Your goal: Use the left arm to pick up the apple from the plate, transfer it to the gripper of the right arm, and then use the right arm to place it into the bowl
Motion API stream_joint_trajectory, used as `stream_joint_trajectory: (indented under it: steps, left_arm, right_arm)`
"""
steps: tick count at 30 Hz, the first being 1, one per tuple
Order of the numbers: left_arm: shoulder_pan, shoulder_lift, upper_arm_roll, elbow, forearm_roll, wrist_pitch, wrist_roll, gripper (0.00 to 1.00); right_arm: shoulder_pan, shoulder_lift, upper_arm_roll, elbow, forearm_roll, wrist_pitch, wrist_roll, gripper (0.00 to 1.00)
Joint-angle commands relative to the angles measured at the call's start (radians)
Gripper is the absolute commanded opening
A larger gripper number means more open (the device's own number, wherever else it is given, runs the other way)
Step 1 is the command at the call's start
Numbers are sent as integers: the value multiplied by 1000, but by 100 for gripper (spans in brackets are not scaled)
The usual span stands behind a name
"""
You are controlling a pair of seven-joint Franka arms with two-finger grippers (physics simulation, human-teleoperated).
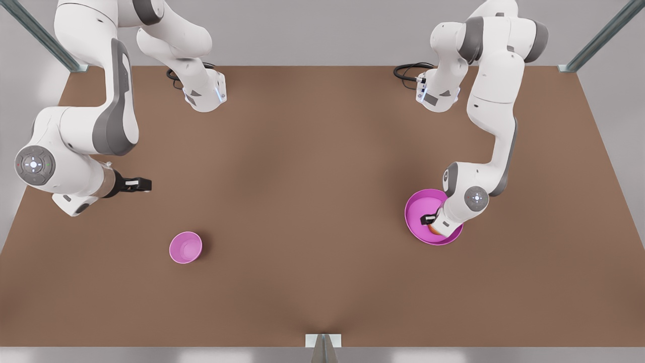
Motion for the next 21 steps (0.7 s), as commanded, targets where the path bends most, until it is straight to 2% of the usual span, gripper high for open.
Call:
stream_joint_trajectory:
  steps: [1, 15, 21]
  left_arm:
    - [0, 4, 0, 6, 4, 1, -23, 86]
    - [0, 13, -2, 22, 3, 1, -25, 87]
    - [0, 15, -2, 26, 4, 1, -37, 75]
  right_arm:
    - [-1, 0, 0, -2, -1, 0, -1, 100]
    - [0, 4, 0, -4, -4, 0, -1, 100]
    - [0, 4, 0, -4, -4, 0, -1, 100]
